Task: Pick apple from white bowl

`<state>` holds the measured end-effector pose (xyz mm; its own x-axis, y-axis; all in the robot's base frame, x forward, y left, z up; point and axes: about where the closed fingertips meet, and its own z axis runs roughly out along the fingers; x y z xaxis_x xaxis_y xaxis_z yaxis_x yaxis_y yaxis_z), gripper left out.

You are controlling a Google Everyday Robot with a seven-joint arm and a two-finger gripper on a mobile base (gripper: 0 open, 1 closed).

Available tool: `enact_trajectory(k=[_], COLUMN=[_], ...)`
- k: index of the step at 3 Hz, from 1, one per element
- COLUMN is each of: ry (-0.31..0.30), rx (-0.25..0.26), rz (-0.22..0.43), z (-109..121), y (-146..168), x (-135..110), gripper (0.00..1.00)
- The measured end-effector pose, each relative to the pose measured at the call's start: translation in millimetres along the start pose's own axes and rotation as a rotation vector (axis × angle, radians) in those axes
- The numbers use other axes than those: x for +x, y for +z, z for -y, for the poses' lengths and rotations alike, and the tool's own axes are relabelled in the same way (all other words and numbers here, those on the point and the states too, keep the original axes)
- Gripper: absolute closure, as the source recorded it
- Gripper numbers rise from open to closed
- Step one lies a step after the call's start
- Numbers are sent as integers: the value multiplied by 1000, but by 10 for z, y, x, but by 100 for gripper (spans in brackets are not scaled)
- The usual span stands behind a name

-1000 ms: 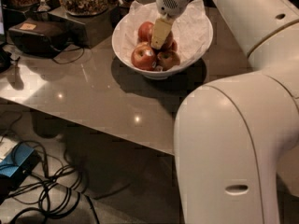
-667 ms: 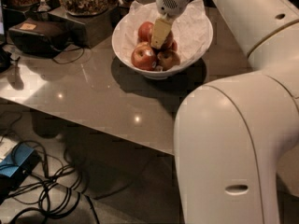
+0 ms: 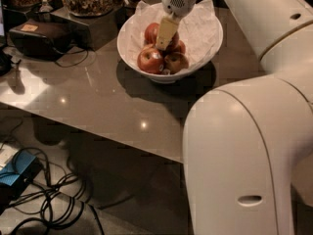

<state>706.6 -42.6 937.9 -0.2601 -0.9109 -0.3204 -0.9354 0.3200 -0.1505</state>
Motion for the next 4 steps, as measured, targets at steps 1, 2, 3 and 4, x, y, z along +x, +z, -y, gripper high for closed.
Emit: enact_trajectory(k=[1,2,3,4], ry=[-24,-72,-120,-131], rx=[4,0,-19,-60], rz=[20,55,110,157], z=[-46,-124,-240,-354], y=[-187,-396,-593,-666], x=[-119,-263,-385,-386], gripper=[100,100,100,100])
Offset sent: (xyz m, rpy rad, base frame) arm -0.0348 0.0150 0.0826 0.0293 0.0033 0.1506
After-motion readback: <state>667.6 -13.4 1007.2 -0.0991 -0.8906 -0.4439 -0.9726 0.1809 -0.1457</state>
